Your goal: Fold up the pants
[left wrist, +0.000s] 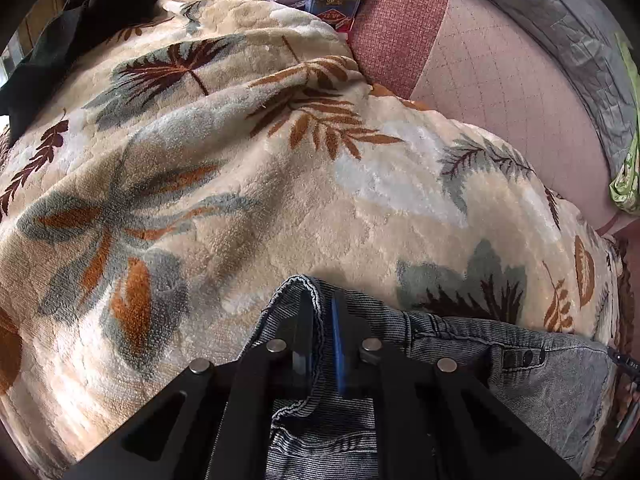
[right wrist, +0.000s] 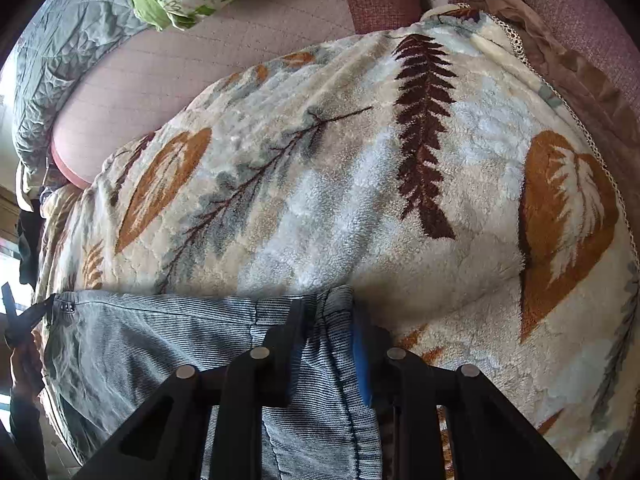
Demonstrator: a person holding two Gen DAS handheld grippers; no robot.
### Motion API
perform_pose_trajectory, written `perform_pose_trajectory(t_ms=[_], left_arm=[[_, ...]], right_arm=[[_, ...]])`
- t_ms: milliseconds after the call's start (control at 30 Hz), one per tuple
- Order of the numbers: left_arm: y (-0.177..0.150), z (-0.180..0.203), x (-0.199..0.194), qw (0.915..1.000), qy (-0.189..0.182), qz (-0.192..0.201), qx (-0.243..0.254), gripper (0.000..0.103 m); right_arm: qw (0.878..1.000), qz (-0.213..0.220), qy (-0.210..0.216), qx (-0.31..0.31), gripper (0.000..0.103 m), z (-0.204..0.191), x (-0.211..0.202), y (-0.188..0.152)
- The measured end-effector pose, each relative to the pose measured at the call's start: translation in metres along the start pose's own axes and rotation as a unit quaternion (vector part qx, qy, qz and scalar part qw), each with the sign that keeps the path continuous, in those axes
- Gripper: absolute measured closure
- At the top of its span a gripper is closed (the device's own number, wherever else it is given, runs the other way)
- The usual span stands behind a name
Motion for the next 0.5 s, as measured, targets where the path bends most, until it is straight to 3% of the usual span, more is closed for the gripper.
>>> perform_pose_trajectory(t_ms=[33,500], left_arm=[[0.0,0.0,0.0,1.0,0.001,0.001,0.002,0.099],[0.001,0.001,-0.039,0.9978,-0.048,0.044,-0.01,0.1]], right_arm=[[1.0,0.004,-0.004,0.0,0.089,0.001,-0.002,0.001],[0.999,0.048,-0.01,-0.006,0.089,0.001,-0.032,-0.001]])
Point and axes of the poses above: each gripper's, at about its wrist camera, not at the fingertips, and x roughly the way its jaws point, z to its right, y to its top, the point moved 7 cm from there along x, roughly the way its jaws point, and after that the axes turned 7 degrees about -y, right-handed, at the moved point
